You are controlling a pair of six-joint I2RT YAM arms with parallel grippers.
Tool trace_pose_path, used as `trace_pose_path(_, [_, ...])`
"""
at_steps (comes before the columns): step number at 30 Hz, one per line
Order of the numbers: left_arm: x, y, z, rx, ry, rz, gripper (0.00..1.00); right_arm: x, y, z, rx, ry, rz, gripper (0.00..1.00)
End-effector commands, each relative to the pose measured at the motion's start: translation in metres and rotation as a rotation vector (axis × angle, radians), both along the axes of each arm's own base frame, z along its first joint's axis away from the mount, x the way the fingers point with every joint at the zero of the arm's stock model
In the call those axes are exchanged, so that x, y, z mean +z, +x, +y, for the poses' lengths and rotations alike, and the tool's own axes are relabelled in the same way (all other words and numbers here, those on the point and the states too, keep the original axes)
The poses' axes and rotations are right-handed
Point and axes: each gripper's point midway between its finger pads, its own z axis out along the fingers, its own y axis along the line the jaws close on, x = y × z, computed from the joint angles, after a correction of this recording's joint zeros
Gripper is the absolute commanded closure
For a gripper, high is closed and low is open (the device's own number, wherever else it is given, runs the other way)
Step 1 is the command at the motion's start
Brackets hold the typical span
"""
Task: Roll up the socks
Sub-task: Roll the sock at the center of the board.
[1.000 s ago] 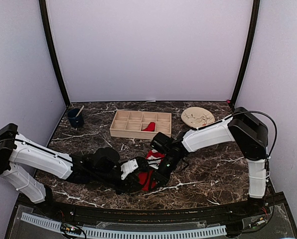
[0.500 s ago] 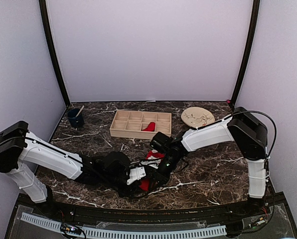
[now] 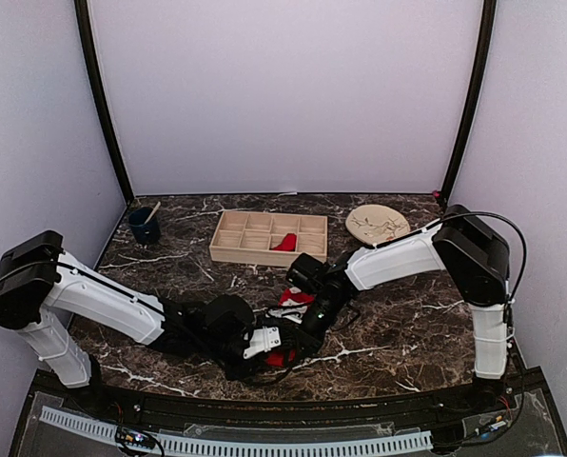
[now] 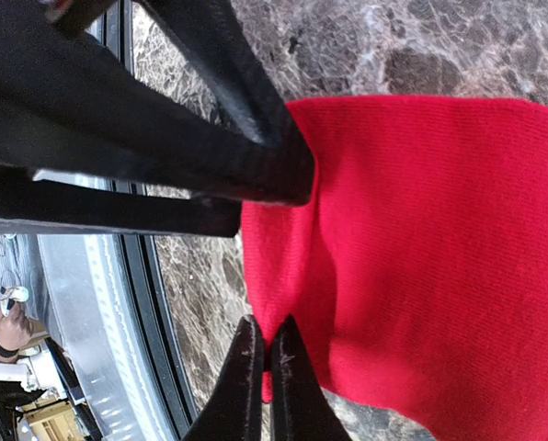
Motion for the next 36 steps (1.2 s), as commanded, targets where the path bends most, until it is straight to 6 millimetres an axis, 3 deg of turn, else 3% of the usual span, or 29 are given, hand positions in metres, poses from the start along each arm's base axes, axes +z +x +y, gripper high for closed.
trace_pose_path(1, [0.0,-0.001,-0.002,-0.027,0.029,-0.016,0.71,0.002,0.001,0.002,0.005,0.009,0.022,0.97])
trace_pose_path(6, [-0.002,0.002,-0.003,-0.026,0.042,-0.032,0.72,0.002,0.0,0.002,0.008,0.008,0.031,0.97])
trace_pose_path(12, [-0.007,0.001,-0.002,-0.036,0.068,-0.029,1.0,0.0,-0.001,0.001,0.011,0.004,0.036,0.98])
trace_pose_path(19, [-0.014,-0.005,0.001,-0.053,0.098,0.01,1.0,-0.001,0.002,0.0,-0.002,-0.006,0.026,0.96])
trace_pose_path(26, [-0.019,-0.015,0.003,-0.074,0.142,0.084,1.0,0.002,0.02,-0.008,-0.081,-0.008,-0.003,0.77])
trace_pose_path(36, [-0.018,-0.018,0.002,-0.049,0.151,0.22,1.0,0.003,0.035,-0.02,-0.181,0.016,0.021,0.71])
